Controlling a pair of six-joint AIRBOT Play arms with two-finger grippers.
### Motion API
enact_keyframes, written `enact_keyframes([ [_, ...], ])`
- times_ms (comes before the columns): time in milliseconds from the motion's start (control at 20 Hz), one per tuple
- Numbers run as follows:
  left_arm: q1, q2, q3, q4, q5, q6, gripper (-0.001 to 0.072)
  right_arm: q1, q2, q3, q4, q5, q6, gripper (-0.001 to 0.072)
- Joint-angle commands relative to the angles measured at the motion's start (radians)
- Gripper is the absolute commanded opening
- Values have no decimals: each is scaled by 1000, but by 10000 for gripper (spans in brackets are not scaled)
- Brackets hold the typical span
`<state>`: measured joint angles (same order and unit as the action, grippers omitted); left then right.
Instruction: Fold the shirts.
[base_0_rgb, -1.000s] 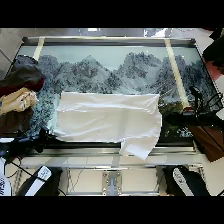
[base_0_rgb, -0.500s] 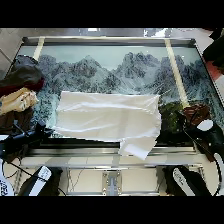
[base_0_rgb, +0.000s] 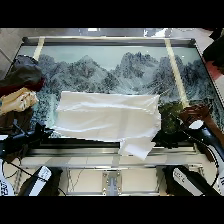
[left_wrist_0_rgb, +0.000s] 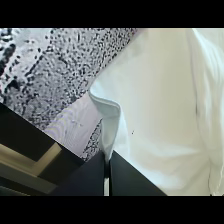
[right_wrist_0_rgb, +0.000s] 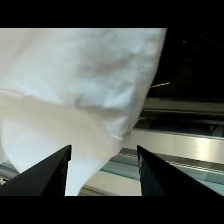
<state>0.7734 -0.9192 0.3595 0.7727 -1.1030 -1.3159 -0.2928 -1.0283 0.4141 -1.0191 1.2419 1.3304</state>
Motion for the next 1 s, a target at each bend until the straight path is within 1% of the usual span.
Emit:
enact_keyframes([
  [0,0,1,1,0,-1,0,12,1,-79,-2,35,-54,3,484],
  [100,0,1,1,0,-1,0,12,1,-101,-2,68,-73,-23,478],
  [150,0,1,1,0,-1,0,12,1,-103,-2,94,-72,-51,393],
  [200,0,1,1,-1,-1,0,11,0,-100,-2,131,-61,-90,174],
  [250,0,1,1,-11,-1,0,12,0,-100,-1,183,-33,-143,29],
  [300,1,1,4,-41,-3,0,11,0,-100,0,234,10,-200,16],
  [350,1,2,16,-73,-15,0,11,0,-100,11,257,57,-224,16],
  [450,2,2,78,-117,-63,1,11,0,-83,56,247,162,-225,15],
  [600,1,2,201,-117,-111,0,11,0,8,153,230,259,-207,15],
  [750,1,2,294,-116,-114,1,11,0,89,301,229,240,-166,15],
  [800,0,2,315,-117,-118,11,11,1,97,362,229,208,-151,15],
  [850,-8,2,336,-116,-125,42,10,1,94,417,229,171,-129,14],
  [950,-54,2,370,-116,-104,50,9,2,68,512,230,103,-114,14],
])
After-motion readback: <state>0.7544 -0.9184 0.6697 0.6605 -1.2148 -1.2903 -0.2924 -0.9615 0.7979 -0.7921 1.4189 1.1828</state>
